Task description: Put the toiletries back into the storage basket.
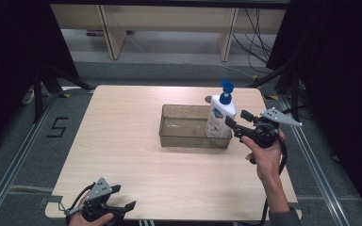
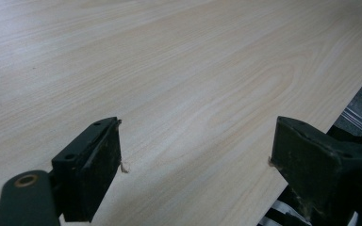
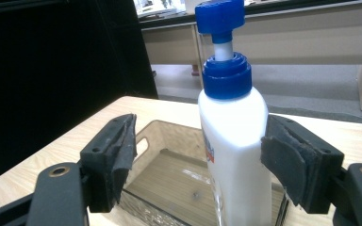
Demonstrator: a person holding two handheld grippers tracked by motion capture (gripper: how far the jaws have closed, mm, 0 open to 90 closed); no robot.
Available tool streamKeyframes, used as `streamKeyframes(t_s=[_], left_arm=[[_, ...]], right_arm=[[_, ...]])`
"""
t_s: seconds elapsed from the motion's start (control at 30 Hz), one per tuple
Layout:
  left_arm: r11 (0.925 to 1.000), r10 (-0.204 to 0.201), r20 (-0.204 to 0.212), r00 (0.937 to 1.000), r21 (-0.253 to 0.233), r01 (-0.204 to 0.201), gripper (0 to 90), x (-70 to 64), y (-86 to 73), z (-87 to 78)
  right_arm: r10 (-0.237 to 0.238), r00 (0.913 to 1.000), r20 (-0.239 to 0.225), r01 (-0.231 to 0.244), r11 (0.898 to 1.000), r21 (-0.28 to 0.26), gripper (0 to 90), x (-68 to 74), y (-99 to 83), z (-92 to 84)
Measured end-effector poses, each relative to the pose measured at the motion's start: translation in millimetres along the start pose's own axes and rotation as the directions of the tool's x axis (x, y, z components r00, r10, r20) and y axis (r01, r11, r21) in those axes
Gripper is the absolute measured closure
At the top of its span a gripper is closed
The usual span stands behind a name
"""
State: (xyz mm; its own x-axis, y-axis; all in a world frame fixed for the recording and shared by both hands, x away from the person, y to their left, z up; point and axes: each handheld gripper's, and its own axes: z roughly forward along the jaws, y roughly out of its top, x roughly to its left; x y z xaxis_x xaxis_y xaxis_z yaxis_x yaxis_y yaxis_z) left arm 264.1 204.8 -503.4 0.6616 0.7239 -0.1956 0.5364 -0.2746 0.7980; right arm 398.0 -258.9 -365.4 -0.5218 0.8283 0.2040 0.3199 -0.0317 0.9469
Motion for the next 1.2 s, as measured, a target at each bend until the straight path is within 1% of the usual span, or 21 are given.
streamKeyframes(t_s=[0.1, 0.13, 0.17, 0.2, 0.27, 0.3, 0.37, 0.4, 0.43, 0.47, 0.57, 0.6, 0.67, 0.7, 0.83, 0.93, 1.03, 1.1, 1.13, 1.17, 1.2], left_arm=[[1.0000, 0.000, -0.002, 1.0000, 0.003, 0.000, 15.8, -0.1, 0.2, -0.5], [1.0000, -0.001, -0.001, 1.0000, -0.002, 0.001, 15.8, 0.0, 0.1, -0.1], [1.0000, 0.000, -0.001, 1.0000, -0.001, 0.000, 15.9, -0.1, 0.1, -0.1], [1.0000, 0.001, 0.000, 1.0000, 0.000, -0.001, 15.9, -0.2, 0.1, -0.1], [1.0000, 0.001, -0.001, 1.0000, 0.000, -0.001, 15.8, -0.2, 0.2, -0.2], [1.0000, -0.001, -0.001, 1.0000, 0.000, 0.001, 15.8, -0.4, 0.2, -0.2], [0.9999, 0.006, -0.002, 1.0000, 0.016, -0.006, 15.9, -0.1, 0.8, -1.3], [1.0000, 0.000, -0.001, 1.0000, -0.001, 0.000, 15.8, -0.3, 0.1, -0.2], [1.0000, 0.000, -0.002, 1.0000, 0.002, 0.000, 15.8, -0.2, 0.3, -0.5], [1.0000, 0.000, -0.003, 1.0000, 0.002, 0.000, 15.8, -0.3, 0.4, -0.6], [1.0000, -0.002, 0.000, 1.0000, 0.001, 0.002, 15.8, -0.4, 0.1, -0.1], [1.0000, -0.001, -0.002, 1.0000, 0.005, 0.001, 15.8, -0.4, 0.2, -0.3], [1.0000, -0.001, -0.001, 1.0000, 0.006, 0.001, 15.8, -0.5, 0.2, -0.2], [1.0000, -0.002, 0.001, 1.0000, 0.001, 0.002, 15.8, -0.4, 0.1, 0.0], [1.0000, -0.001, 0.000, 1.0000, -0.002, 0.001, 15.8, -0.2, 0.3, -0.1], [1.0000, -0.001, 0.000, 1.0000, -0.002, 0.001, 15.8, -0.1, 0.2, 0.0], [1.0000, 0.000, -0.001, 1.0000, 0.002, 0.000, 15.8, -0.2, 0.4, -0.5], [1.0000, 0.000, 0.000, 1.0000, 0.000, 0.000, 15.8, -0.2, 0.3, 0.0], [1.0000, -0.001, 0.000, 1.0000, 0.000, 0.001, 15.9, -0.3, 0.3, 0.0], [0.9999, 0.010, 0.000, 1.0000, 0.009, -0.010, 15.8, 0.3, 0.4, -0.8], [1.0000, 0.002, -0.001, 1.0000, 0.002, -0.002, 15.8, -0.2, 0.3, -0.3]], right_arm=[[0.016, 0.9998, -0.008, -0.016, 1.000, -0.002, 27.5, 0.6, -2.0, -2.4], [0.000, 1.0000, -0.003, 0.000, 1.000, 0.005, 27.4, -0.2, -2.3, -3.4], [0.023, 0.9997, -0.005, -0.022, 1.000, 0.009, 27.5, 1.2, -3.9, -3.7], [0.011, 0.9999, -0.010, -0.011, 1.000, -0.004, 27.4, 0.1, -5.1, -3.2], [-0.003, 1.0000, -0.001, 0.003, 1.000, 0.015, 27.4, -0.2, -6.3, -5.2], [0.029, 0.9995, -0.009, -0.029, 1.000, 0.009, 27.4, 1.4, -7.6, -5.3], [0.006, 1.0000, -0.004, -0.006, 1.000, 0.017, 27.4, 0.0, -8.6, -6.1], [0.009, 0.9999, 0.007, -0.009, 0.999, 0.031, 27.3, 0.9, -8.6, -7.0], [0.022, 0.9997, -0.004, -0.022, 0.999, 0.030, 27.1, 2.1, -9.3, -8.0], [0.001, 1.0000, -0.004, -0.001, 1.000, 0.027, 27.0, 1.0, -9.7, -8.2], [0.013, 0.9998, -0.015, -0.012, 1.000, 0.014, 26.9, 3.5, -11.6, -7.9], [0.002, 0.9999, -0.013, -0.002, 0.999, 0.034, 26.8, 3.4, -11.3, -9.2], [0.017, 0.9996, -0.023, -0.016, 0.999, 0.040, 26.8, 4.9, -12.5, -9.7], [0.002, 0.9998, -0.018, -0.001, 0.999, 0.039, 26.8, 4.9, -12.9, -10.2], [0.012, 0.9996, -0.025, -0.012, 0.999, 0.030, 26.8, 6.1, -16.9, -9.0], [-0.001, 0.9998, -0.020, 0.002, 0.999, 0.038, 26.6, 5.8, -19.6, -8.5], [0.015, 0.9994, -0.031, -0.014, 0.999, 0.048, 26.6, 7.4, -22.0, -8.8], [0.007, 0.9998, -0.021, -0.005, 0.998, 0.060, 26.5, 8.0, -22.3, -10.6], [0.035, 0.9993, -0.016, -0.034, 0.997, 0.066, 26.4, 10.8, -23.0, -10.8], [0.006, 0.9994, -0.034, -0.004, 0.998, 0.057, 26.4, 9.0, -23.3, -10.8], [0.005, 0.9996, -0.027, -0.003, 0.998, 0.060, 26.3, 10.0, -23.1, -11.6]])
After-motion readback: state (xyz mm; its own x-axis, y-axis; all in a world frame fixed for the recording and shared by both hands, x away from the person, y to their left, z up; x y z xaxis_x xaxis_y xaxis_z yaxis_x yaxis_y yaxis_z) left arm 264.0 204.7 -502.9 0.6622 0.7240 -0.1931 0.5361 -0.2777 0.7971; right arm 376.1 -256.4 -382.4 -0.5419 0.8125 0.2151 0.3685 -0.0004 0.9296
